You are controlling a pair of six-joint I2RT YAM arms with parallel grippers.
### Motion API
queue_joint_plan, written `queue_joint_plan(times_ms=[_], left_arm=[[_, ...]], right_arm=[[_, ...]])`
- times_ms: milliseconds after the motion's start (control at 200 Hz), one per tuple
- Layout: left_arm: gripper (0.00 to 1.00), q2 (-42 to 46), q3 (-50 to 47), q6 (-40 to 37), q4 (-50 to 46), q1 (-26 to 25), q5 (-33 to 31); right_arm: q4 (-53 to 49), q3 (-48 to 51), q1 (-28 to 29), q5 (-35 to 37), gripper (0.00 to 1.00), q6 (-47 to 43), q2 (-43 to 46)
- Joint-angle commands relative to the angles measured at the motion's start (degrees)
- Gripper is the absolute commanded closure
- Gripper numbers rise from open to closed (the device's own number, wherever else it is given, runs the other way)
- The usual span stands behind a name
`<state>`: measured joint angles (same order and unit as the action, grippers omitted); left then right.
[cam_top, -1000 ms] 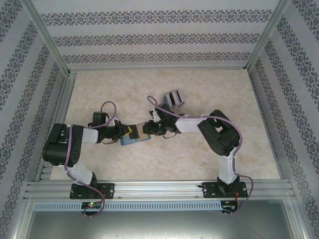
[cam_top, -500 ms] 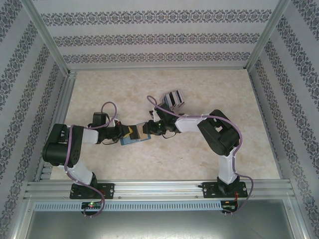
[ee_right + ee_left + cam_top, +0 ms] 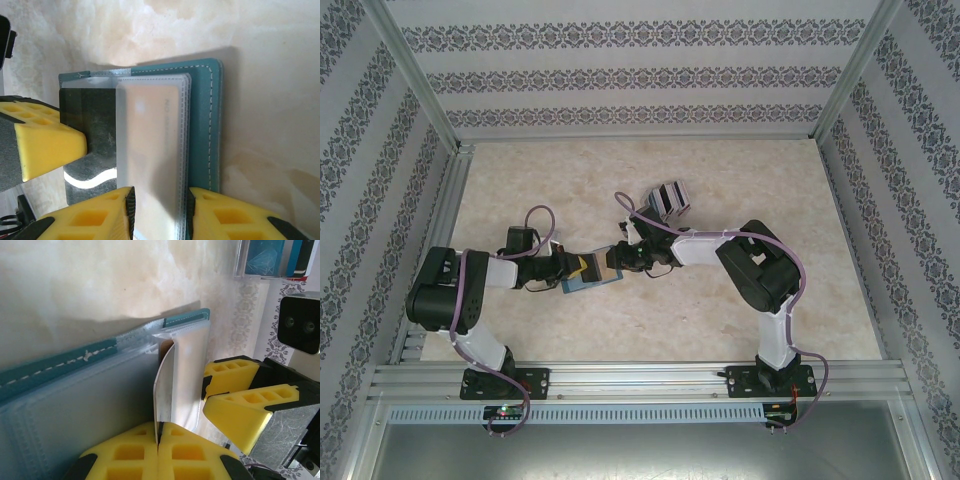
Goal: Put the credit cards into the card holder
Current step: Insert the credit card into the card slot.
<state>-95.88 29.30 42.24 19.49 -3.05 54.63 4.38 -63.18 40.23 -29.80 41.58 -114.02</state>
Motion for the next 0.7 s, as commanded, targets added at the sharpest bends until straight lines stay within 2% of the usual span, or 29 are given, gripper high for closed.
queue_joint_plan(times_ms=[0,240,340,415,505,694], left_arm=[[1.0,-1.68,-0.31,-1.46,-4.01,-1.95,1.62],[1.0,-3.57,2.26,-0.77,-3.99,-4.83,-1.28],[0.88,-4.58,4.15,-1.23,-6.07,-6.94,-2.67],[0.72,-3.88,4.34,-2.23,-8.49,-7.0,-4.3],[0.57,-2.27,5.94,-5.59,-15.92,-6.97,-7.09],[0.44,2.3,10.0,-11.49,-29.46,-6.97,-12.84]], right_arm=[[-0.73,-0.8,0.2,-0.92,0.64,-0.79,-2.74],[-0.85,-0.74,0.34,-1.05,0.64,-0.87,-2.75],[-0.95,-0.43,0.2,-1.05,0.64,-0.94,-2.69],[-0.95,-0.12,0.25,-0.88,0.64,-0.8,-2.44],[-0.95,0.04,0.2,-0.87,0.64,-0.86,-2.36],[-1.08,0.07,0.2,-1.14,0.64,-1.04,-2.49]])
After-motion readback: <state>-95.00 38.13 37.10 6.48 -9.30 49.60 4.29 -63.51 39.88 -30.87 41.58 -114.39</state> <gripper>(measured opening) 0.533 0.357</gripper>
